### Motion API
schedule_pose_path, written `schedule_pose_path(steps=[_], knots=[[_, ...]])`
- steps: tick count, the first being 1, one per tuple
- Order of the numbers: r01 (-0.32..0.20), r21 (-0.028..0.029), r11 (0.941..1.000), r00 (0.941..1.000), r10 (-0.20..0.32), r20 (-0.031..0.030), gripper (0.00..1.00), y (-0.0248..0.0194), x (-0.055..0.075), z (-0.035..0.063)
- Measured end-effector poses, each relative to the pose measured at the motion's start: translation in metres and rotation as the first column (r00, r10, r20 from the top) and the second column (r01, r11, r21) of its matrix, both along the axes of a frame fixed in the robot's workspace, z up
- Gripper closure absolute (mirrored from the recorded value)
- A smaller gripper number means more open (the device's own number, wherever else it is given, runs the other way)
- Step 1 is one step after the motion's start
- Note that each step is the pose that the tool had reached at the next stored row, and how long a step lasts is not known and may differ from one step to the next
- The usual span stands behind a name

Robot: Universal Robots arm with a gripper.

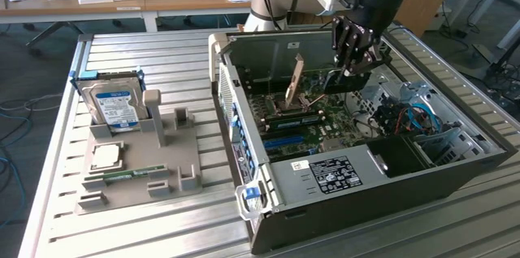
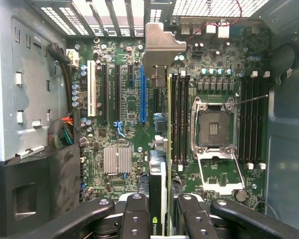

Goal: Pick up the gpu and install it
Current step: 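Insert the gpu into the slot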

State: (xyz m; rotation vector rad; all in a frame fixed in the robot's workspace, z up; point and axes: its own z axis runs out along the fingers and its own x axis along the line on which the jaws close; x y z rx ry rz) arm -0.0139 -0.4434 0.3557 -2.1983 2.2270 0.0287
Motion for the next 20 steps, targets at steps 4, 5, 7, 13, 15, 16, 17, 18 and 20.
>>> schedule_pose_path(steps=[4,5,7,13,15,16,17,18,20], knots=[[-0.001,0.0003,1.0000,1.0000,0.001,0.0001,0.74,0.0000,-0.0001,-0.0016],[-0.001,0.0000,1.0000,1.0000,0.001,0.0000,0.74,0.0000,-0.0001,-0.0020],[-0.001,-0.0001,1.0000,1.0000,0.001,0.0000,0.74,0.0000,-0.0001,-0.0026],[-0.001,0.0004,1.0000,1.0000,0.001,0.0001,0.74,0.0000,-0.0002,-0.0040],[-0.001,0.0001,1.0000,1.0000,0.001,0.0000,0.74,0.0000,-0.0003,-0.0049],[-0.001,0.0000,1.0000,1.0000,0.001,0.0000,0.74,0.0000,-0.0003,-0.0053],[-0.001,-0.0001,1.0000,1.0000,0.001,-0.0001,0.74,0.0000,-0.0003,-0.0052],[-0.001,-0.0002,1.0000,1.0000,0.001,-0.0001,0.74,0.0000,-0.0003,-0.0052],[-0.001,0.0000,1.0000,1.0000,0.001,-0.0001,0.74,0.0000,-0.0003,-0.0053]])
